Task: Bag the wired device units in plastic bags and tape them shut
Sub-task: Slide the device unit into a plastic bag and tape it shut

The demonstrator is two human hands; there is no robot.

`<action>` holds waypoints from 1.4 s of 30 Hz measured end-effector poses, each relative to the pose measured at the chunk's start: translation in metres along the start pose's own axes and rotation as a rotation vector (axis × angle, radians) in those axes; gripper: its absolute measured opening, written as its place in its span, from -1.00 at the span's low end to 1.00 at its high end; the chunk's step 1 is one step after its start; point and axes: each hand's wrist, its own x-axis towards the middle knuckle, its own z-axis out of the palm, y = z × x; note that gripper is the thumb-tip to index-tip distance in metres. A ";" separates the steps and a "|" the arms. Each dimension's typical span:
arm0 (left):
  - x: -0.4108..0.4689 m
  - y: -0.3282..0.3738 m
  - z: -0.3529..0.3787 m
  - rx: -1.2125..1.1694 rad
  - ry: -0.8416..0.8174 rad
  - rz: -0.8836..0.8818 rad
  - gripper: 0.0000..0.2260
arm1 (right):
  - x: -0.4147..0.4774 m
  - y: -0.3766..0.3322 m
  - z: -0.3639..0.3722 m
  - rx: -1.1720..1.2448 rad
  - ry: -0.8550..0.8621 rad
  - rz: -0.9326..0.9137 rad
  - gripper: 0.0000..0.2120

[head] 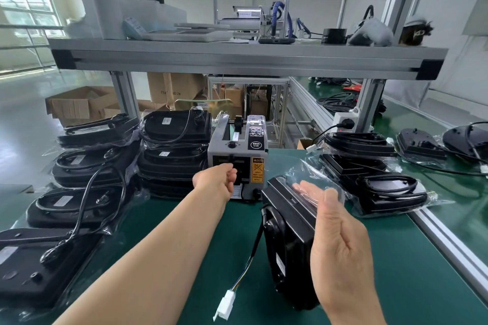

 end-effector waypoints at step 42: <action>-0.159 -0.022 -0.046 0.512 -0.564 0.560 -0.85 | -0.020 0.006 0.004 0.019 0.048 -0.159 -0.63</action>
